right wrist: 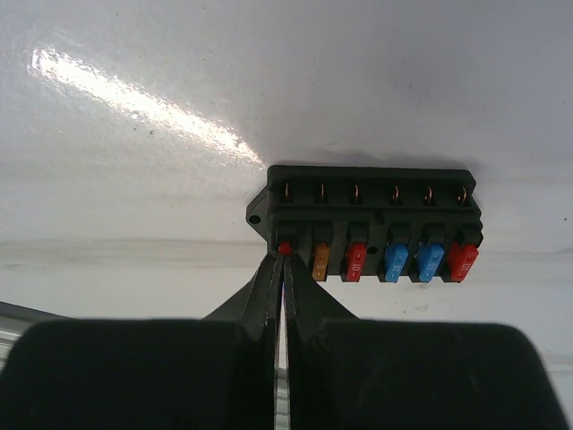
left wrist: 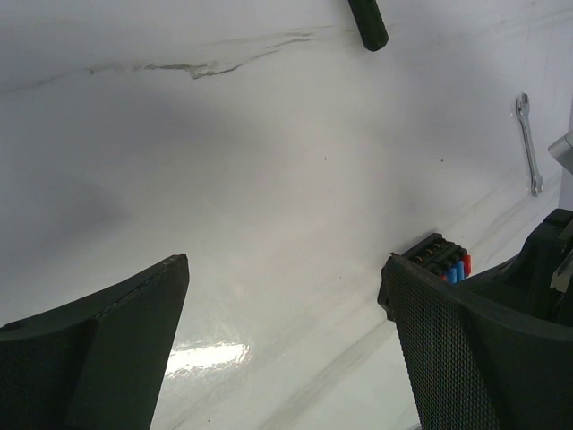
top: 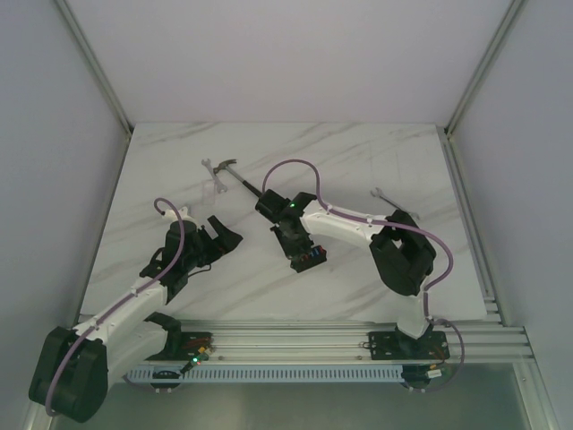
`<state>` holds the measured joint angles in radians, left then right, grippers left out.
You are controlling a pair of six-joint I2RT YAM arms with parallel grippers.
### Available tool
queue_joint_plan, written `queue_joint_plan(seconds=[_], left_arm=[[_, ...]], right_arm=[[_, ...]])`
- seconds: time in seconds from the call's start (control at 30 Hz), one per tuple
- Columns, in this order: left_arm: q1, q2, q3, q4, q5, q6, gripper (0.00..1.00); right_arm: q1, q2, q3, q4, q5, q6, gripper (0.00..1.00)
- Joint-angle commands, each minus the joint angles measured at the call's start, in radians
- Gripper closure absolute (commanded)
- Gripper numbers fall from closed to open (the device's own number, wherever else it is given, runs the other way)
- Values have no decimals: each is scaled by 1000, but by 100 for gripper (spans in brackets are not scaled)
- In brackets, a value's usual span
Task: Snap on the fuse box
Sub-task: Install the fuse at the fuse box base, then adjust the fuse box base at the center of the board.
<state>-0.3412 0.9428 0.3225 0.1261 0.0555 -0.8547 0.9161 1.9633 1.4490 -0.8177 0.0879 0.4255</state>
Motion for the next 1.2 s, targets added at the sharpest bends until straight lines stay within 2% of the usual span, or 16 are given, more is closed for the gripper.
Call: queue_joint_plan(seconds=[0.0,0.1,0.2,0.5,0.67,0.9,1.17], left_arm=[[5,9,1,-14,3,8,0],[5,13,3,-14,7,6,0],[4,4,-1,-16,9,6,0],[6,-37,1,-20,14,-3,0],[5,-54,3,-23,29,-3,0],[5,-28,20,-22,68,12,0],[5,16,45,-23,85,23,0]], right_arm=[[10,365,-177,18,-34,-2,100],[13,394,-171,25,-38,-8,100],[19,354,-167,36,-37,-8,100],[22,31,-28,48,-9,-22,100],[6,-86,15,49,-7,-17,89],[-55,-189,-82,58,11,10,80],[-134,-269,-246,82,3,39,79]])
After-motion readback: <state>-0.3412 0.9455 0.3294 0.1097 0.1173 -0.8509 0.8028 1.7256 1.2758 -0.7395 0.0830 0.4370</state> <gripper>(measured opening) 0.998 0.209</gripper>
